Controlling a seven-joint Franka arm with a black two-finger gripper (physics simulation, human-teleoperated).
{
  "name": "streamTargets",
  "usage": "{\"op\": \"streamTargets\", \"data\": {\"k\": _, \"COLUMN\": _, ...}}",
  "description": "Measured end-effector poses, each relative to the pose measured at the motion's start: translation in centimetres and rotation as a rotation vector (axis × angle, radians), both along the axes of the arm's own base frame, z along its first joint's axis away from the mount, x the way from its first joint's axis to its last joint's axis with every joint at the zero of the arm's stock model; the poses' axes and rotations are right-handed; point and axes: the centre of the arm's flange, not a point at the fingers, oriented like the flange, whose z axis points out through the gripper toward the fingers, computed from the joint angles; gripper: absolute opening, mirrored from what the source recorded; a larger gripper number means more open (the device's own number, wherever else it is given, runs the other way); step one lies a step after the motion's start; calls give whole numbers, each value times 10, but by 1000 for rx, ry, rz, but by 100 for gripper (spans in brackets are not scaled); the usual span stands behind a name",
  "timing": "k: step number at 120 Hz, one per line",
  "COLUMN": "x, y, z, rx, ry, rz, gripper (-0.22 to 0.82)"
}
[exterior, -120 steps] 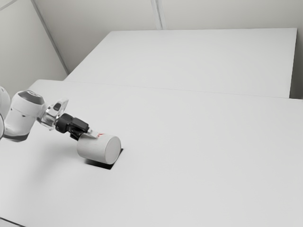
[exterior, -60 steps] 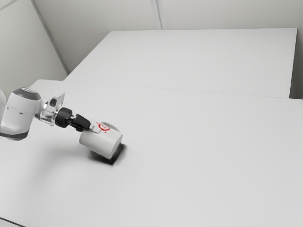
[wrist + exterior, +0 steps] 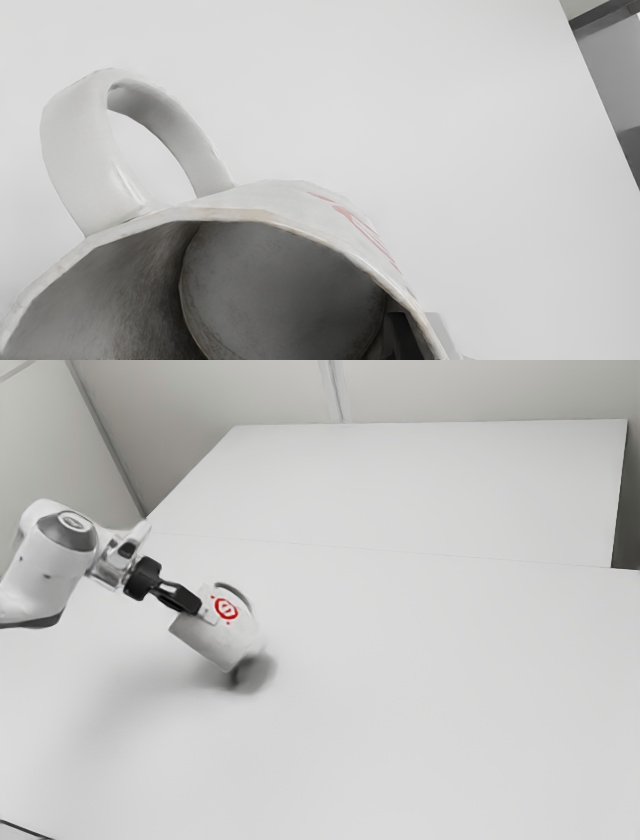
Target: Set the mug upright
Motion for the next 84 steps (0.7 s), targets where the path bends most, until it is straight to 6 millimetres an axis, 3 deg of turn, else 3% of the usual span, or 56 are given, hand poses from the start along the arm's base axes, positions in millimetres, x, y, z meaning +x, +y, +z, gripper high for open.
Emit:
{"op": "streamTargets", "data": {"k": 24, "x": -2, "y": -47, "z": 0, "rx": 284, "ry": 47, "rz": -18, "gripper": -18}}
{"op": "streamTargets", "data": {"k": 51, "x": -7, "y": -58, "z": 4, "rx": 482, "ry": 108, "rz": 86, "gripper": -18}}
{"op": "streamTargets", "data": {"k": 84, "x": -11, "y": -79, "z": -8, "rx": 576, "ry": 184, "rz": 230, "gripper": -18}}
